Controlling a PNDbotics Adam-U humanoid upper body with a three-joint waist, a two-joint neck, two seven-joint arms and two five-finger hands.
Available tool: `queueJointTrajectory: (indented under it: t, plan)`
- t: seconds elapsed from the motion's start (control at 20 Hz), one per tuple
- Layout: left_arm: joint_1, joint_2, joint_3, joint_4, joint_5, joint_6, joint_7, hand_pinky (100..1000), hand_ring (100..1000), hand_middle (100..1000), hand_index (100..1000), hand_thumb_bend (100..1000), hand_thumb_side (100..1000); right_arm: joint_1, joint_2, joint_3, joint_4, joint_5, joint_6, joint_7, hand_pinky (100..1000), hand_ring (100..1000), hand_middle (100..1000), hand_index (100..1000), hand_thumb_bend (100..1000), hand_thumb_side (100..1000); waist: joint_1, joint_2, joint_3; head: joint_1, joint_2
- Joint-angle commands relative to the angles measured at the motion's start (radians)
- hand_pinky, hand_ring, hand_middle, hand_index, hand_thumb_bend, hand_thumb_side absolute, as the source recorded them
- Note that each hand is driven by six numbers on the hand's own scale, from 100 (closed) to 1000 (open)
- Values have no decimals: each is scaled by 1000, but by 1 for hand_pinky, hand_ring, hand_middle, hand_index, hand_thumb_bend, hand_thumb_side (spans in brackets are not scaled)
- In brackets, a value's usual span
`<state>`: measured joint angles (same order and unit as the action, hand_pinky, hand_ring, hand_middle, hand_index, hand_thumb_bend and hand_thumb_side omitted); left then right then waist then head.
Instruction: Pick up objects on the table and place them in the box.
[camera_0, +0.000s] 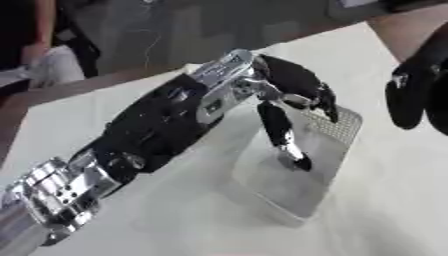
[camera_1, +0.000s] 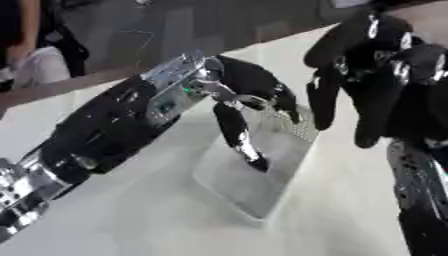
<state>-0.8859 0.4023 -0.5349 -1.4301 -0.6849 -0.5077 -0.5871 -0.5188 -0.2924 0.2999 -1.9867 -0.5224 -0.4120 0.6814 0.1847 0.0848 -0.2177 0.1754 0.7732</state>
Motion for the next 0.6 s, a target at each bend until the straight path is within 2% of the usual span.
queueJointTrajectory:
  t: [0.05,0.2,0.45,0.5,0.55,0.6]
  plan:
    - [31,108,61,-135,51,-128,-64,491,640,702,798,351,732,-13,-9,-11,-13,4,-12,4,241,387,725,412,100,898,-15,-6,10,-8,-3]
    - [114,171,120,-272,95,-77,6,457,618,674,786,327,696,-15,-9,-11,-13,4,-16,6,240,386,726,404,100,898,-21,3,27,-13,-3]
    - [247,239,211,-451,174,-11,61,419,595,652,771,313,660,-19,-6,-6,-13,1,-21,12,239,385,728,401,100,898,-29,16,52,-21,-3]
    - [271,246,228,-476,196,-1,74,379,570,628,752,282,647,-19,-4,-4,-13,0,-21,15,239,385,730,400,100,897,-29,18,57,-22,-3]
    - [295,251,245,-498,219,7,87,378,569,627,751,277,646,-19,-3,-2,-13,-1,-19,18,238,384,730,401,100,897,-30,20,60,-24,-3]
    - [321,252,259,-514,248,13,99,373,565,617,749,206,655,-20,0,0,-13,-2,-18,20,238,384,732,402,100,896,-30,22,64,-26,-3]
